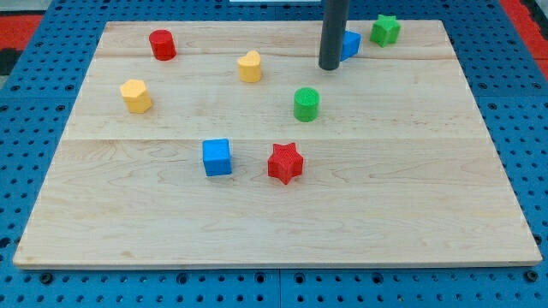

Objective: Slide the blue triangle slightly down

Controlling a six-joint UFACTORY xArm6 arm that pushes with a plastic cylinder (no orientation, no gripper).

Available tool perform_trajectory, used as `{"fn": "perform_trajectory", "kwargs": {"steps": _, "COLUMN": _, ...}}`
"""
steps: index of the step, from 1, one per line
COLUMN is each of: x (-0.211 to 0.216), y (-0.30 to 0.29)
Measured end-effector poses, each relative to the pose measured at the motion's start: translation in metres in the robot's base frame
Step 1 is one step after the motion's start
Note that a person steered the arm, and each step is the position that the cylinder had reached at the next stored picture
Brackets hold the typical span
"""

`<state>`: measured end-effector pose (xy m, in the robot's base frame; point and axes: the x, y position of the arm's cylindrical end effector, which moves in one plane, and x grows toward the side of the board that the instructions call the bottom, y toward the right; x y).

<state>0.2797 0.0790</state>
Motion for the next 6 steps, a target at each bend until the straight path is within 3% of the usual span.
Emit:
{"fn": "perform_trajectory", "kwargs": {"steps": 2, "x": -0.057, "y": -0.057}}
{"fn": "perform_trajectory", "kwargs": {"steps": 3, "x": -0.075, "y": -0.015}}
{"fn": "perform_trajectory", "kwargs": {"steps": 4, "x": -0.073, "y": 0.023}}
{"fn": "perform_trajectory", "kwargs": {"steps": 6, "x": -0.044, "y": 0.018}}
